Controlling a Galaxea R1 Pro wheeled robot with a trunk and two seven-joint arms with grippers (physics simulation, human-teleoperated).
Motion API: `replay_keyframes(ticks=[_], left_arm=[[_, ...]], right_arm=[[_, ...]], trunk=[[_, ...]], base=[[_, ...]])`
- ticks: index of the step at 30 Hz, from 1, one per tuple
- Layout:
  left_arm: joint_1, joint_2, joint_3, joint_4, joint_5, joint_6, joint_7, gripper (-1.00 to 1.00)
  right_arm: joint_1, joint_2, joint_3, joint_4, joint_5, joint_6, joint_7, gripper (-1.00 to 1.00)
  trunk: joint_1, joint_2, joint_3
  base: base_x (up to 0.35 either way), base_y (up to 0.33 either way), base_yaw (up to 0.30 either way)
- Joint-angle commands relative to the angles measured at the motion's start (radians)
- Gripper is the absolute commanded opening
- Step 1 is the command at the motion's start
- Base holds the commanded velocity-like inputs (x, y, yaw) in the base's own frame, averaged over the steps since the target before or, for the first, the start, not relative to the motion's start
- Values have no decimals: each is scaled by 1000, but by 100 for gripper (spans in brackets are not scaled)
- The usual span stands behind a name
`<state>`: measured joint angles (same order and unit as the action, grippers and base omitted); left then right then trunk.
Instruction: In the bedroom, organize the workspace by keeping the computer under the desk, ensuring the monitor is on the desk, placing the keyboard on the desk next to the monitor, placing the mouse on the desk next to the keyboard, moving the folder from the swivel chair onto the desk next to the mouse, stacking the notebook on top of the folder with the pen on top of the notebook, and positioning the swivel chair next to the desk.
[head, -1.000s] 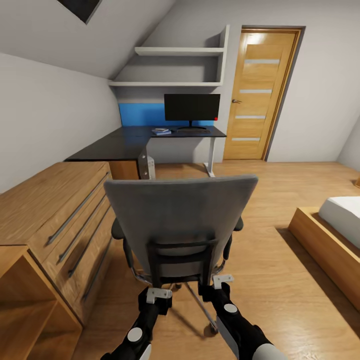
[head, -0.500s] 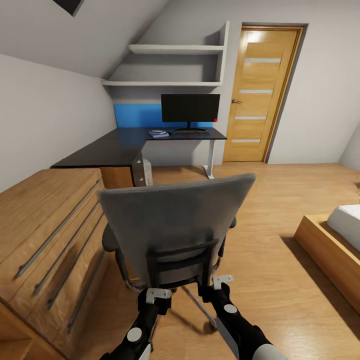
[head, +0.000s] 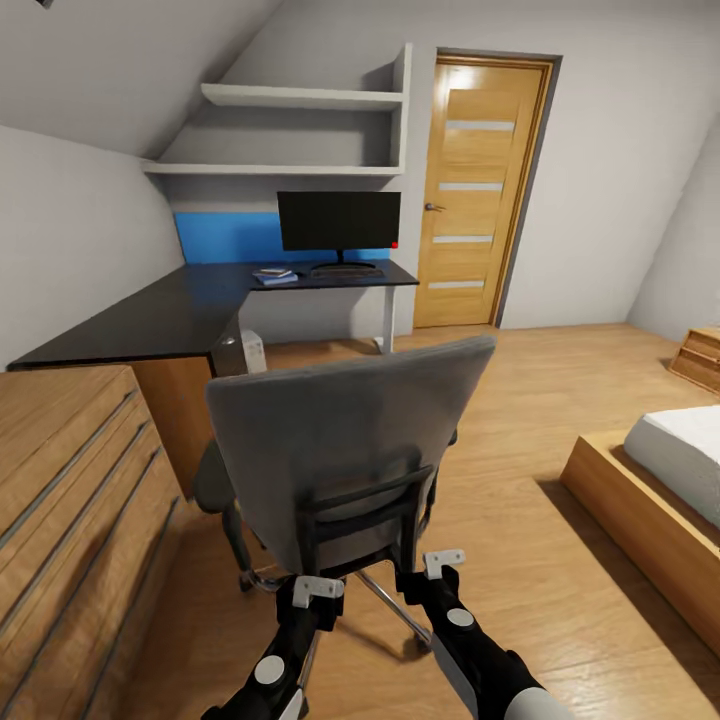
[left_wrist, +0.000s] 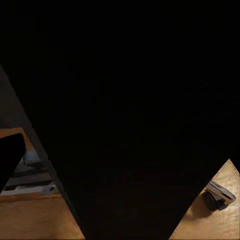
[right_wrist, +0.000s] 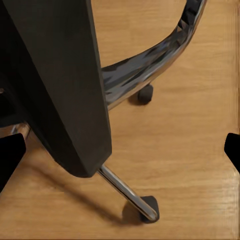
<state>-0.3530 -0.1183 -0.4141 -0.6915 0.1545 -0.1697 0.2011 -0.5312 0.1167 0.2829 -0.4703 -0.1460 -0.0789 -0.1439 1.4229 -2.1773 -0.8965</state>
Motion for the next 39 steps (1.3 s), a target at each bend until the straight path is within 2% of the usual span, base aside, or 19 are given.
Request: replay_keyframes(ticks=[1, 21, 29, 39], left_arm=[[-1, 2, -2, 0, 13, -6, 7, 100], [-1, 2, -1, 0, 13, -6, 7, 100], [-1, 3, 1, 0, 13, -4, 7, 100], [-1, 3, 2, 1, 13, -4, 8, 100]], right_arm=[[-1, -2, 1, 2, -12, -5, -14, 100], [-1, -2, 1, 2, -12, -5, -14, 100], [-1, 0, 1, 2, -12, -6, -16, 100], [-1, -1, 0, 2, -12, -7, -16, 100]], trunk=[[0, 0, -1], [0, 0, 0], [0, 0, -4], [0, 0, -4]], base=[[333, 0, -181], [333, 0, -41], [333, 0, 139], [333, 0, 11]])
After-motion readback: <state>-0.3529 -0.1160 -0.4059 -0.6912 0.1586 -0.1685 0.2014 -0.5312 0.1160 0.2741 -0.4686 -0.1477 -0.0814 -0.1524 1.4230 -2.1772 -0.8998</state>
